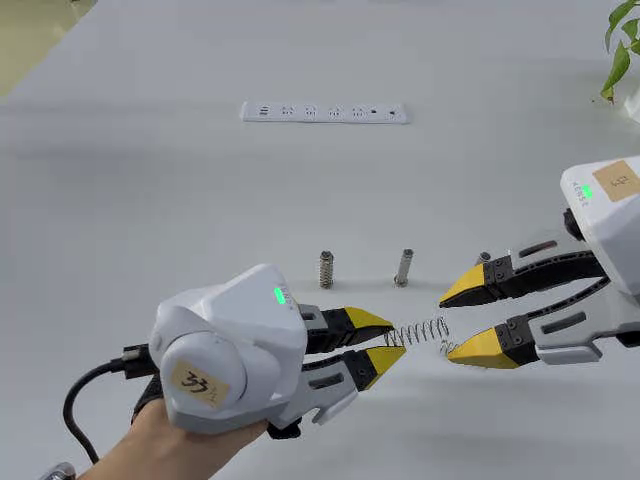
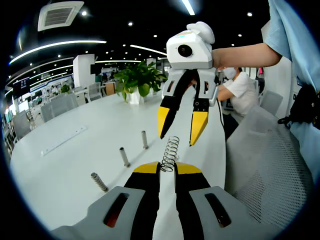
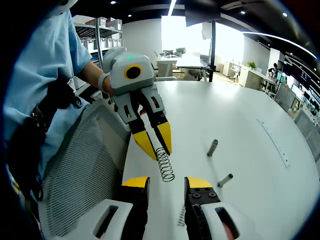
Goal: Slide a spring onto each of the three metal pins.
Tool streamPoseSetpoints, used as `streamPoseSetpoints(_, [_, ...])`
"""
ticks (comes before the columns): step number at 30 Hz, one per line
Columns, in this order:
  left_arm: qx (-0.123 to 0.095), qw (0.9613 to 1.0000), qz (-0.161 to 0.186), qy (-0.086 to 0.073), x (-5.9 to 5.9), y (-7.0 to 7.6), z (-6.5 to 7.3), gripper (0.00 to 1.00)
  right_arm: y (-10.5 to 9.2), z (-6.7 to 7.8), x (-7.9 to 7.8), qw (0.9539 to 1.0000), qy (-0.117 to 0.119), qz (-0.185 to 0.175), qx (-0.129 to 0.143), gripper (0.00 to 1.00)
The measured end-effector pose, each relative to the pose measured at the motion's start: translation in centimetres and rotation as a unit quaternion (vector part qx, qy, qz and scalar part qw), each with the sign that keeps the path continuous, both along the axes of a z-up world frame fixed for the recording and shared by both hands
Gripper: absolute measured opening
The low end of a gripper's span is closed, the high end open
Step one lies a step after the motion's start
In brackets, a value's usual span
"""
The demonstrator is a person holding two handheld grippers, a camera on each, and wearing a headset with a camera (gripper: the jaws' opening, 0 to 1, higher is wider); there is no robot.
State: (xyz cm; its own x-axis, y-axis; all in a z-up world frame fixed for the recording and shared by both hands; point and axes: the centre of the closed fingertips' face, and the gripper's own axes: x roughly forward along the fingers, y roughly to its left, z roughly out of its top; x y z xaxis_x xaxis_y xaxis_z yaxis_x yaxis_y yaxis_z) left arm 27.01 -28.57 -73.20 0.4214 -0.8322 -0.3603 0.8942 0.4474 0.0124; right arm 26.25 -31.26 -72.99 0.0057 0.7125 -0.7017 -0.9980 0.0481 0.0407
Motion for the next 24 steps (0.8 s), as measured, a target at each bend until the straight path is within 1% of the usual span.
streamPoseSetpoints(6, [-0.001, 1.0000, -0.004, -0.003, -0.05, -0.22, 0.13, 0.07, 0.20, -0.02, -0.13, 0.9999, 0.002, 0.010, -0.003, 0.19])
streamPoseSetpoints(12, [-0.001, 1.0000, -0.005, -0.001, -0.15, -0.21, -0.04, 0.07, 0.17, -0.14, -0.19, 0.9999, 0.002, 0.014, -0.007, 0.14])
streamPoseSetpoints(18, [0.000, 1.0000, -0.003, 0.002, -0.23, -0.07, -0.32, 0.07, 0.12, -0.31, -0.26, 0.9998, 0.006, 0.013, -0.010, 0.08])
streamPoseSetpoints(24, [0.002, 1.0000, -0.002, 0.004, -0.24, -0.04, -0.49, 0.07, 0.29, -0.12, -0.14, 0.9999, 0.000, 0.014, -0.008, 0.07])
